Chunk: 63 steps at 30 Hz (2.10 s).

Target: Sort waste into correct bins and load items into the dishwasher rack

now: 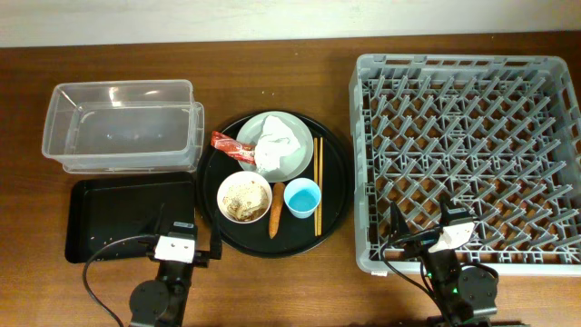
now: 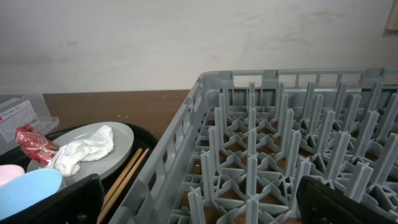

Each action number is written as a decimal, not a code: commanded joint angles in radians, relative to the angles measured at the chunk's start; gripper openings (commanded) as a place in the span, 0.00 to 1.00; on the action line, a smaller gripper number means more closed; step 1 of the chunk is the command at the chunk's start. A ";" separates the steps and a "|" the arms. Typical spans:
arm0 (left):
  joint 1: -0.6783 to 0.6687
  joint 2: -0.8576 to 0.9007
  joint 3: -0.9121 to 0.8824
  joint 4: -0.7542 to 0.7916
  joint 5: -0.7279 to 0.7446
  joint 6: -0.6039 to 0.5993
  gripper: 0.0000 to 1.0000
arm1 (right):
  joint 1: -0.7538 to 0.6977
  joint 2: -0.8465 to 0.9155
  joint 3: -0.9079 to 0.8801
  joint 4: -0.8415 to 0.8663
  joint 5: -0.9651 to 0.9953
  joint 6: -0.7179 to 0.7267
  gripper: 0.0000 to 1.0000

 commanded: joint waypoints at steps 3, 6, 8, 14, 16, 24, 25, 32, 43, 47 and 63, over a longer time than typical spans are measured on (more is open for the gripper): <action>0.006 -0.008 -0.011 0.002 0.008 0.013 0.99 | -0.003 -0.006 -0.007 -0.001 -0.002 0.008 0.98; 0.006 -0.008 -0.011 0.002 0.008 0.013 0.99 | -0.003 -0.006 -0.007 -0.001 -0.002 0.008 0.98; 0.006 -0.008 -0.011 0.002 0.008 0.013 0.99 | -0.003 -0.006 -0.007 -0.001 -0.002 0.008 0.98; 0.006 -0.008 -0.011 0.002 0.008 0.013 0.99 | -0.003 -0.006 -0.007 -0.001 -0.002 0.008 0.98; 0.006 -0.008 -0.011 0.002 0.008 0.013 0.99 | -0.003 -0.006 -0.007 -0.001 -0.002 0.008 0.98; 0.006 -0.008 -0.011 0.016 0.009 0.013 0.99 | -0.003 -0.006 -0.007 -0.001 -0.002 0.008 0.98; 0.006 -0.008 -0.011 0.022 0.007 0.014 0.99 | -0.003 -0.006 -0.007 -0.001 0.003 0.008 0.98; 0.006 -0.008 -0.011 0.026 0.000 0.013 0.99 | -0.003 -0.001 -0.007 -0.001 0.002 0.008 0.98; 0.006 0.515 0.499 -0.232 0.012 -0.037 0.99 | -0.003 0.388 0.587 -0.542 0.002 0.008 0.98; 0.006 0.943 0.916 -0.551 0.107 -0.036 0.99 | -0.003 0.731 0.888 -0.786 0.002 0.004 0.98; 0.005 1.643 1.034 -0.289 0.248 -0.248 0.99 | -0.004 0.901 0.922 -0.818 0.003 0.004 0.98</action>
